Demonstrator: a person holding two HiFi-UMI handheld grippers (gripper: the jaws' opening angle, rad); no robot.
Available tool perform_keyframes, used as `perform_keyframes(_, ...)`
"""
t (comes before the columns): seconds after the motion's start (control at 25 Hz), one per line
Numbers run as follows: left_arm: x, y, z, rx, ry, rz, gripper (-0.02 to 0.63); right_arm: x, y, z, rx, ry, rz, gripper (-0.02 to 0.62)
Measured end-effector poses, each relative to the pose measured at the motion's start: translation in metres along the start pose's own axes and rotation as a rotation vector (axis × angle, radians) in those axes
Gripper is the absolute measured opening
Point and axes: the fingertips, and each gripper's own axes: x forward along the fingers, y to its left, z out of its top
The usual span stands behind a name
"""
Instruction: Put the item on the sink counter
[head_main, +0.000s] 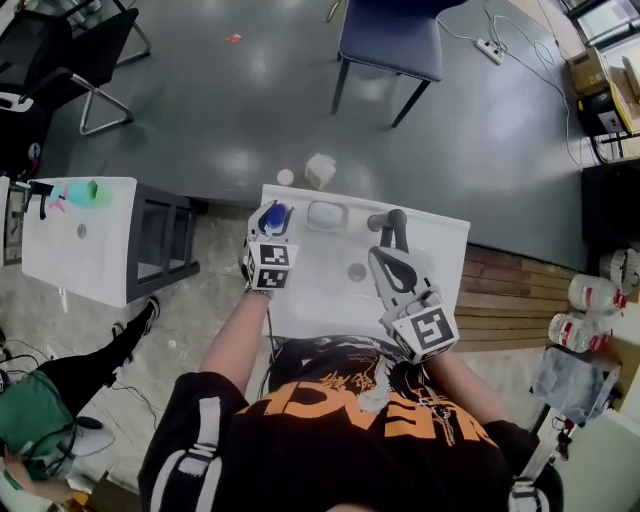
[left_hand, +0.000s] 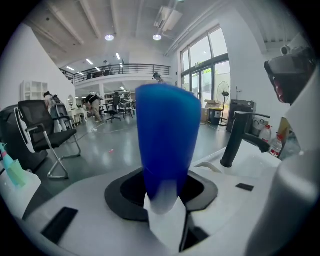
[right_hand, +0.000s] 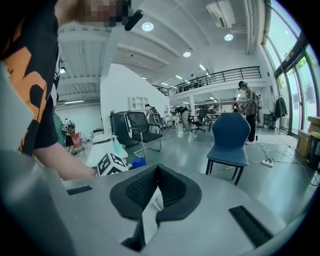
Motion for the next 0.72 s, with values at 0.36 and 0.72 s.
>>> perform_keyframes(0.36,0.009,-0.003,-0.01,0.029,0.008,-0.019,0.167,0.007,0.002,0.005,-0.009,-0.016,0.002,0.014)
perform_keyframes(0.72,0.007,-0.002,-0.013,0.037,-0.008,-0.006,0.173,0.006,0.005,0.007,-0.016,-0.019,-0.002,0.014)
